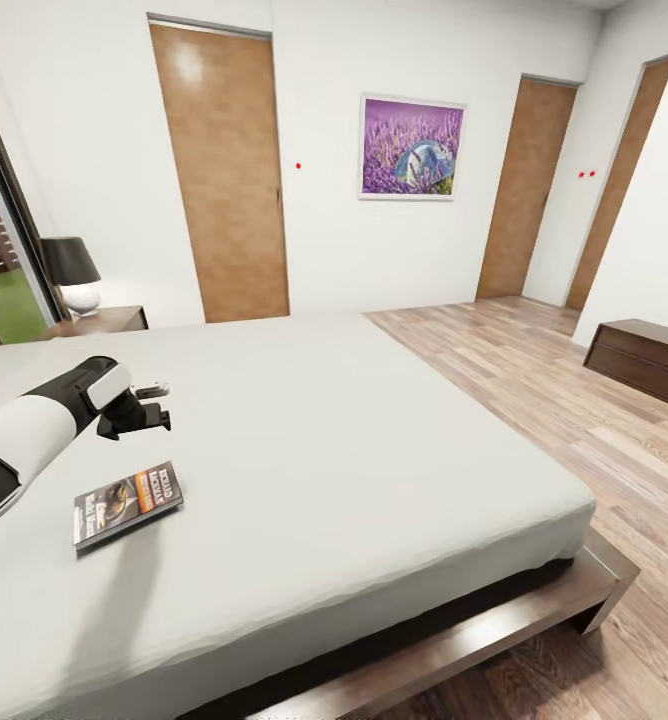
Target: In the bedroom, move the book from the bed onto either nightstand, and place the two sandals side by side next to the bed.
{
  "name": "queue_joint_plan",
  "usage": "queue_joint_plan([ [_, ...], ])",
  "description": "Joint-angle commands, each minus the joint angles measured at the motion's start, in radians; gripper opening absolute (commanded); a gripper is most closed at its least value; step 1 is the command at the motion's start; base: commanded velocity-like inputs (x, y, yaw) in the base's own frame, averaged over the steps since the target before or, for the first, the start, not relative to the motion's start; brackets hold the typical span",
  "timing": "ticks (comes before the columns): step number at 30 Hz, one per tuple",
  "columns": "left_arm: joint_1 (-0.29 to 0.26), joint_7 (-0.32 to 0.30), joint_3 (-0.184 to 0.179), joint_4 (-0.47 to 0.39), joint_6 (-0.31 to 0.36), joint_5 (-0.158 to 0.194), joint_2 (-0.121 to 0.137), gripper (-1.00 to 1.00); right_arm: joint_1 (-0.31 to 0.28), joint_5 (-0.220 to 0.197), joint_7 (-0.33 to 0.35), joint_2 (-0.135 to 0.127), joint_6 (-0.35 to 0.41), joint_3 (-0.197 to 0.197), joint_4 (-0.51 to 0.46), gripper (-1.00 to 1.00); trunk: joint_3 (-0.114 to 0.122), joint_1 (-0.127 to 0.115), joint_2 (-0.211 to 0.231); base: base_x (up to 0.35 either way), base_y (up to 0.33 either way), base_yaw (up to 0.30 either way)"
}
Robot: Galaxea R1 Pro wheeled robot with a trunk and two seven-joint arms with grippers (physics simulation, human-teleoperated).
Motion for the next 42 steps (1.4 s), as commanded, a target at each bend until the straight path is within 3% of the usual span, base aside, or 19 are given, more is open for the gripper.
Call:
queue_joint_plan([
  [1, 0.000, 0.008, -0.005, -0.003, 0.003, 0.011, 0.001, 1.00, -0.001, -0.005, -0.005, 0.000, 0.003, 0.000, 0.000, 1.00, -0.001, 0.000, 0.000, 0.000, 0.000, 0.000],
  [16, 0.004, 0.005, -0.005, -0.003, -0.027, 0.010, -0.002, 1.00, 0.001, -0.007, -0.001, 0.008, -0.039, 0.002, 0.054, 1.00, -0.001, 0.000, 0.000, 0.000, 0.000, 0.000],
  [40, 0.002, -0.007, -0.003, -0.003, -0.021, 0.010, 0.004, 1.00, 0.001, -0.007, 0.002, 0.012, -0.075, 0.004, 0.103, 1.00, -0.001, 0.000, 0.000, 0.000, 0.000, 0.000],
  [42, 0.002, -0.007, -0.003, -0.003, -0.021, 0.010, 0.004, 1.00, 0.001, -0.007, 0.002, 0.012, -0.075, 0.004, 0.104, 1.00, -0.009, 0.001, -0.001, 0.000, 0.000, 0.000],
])
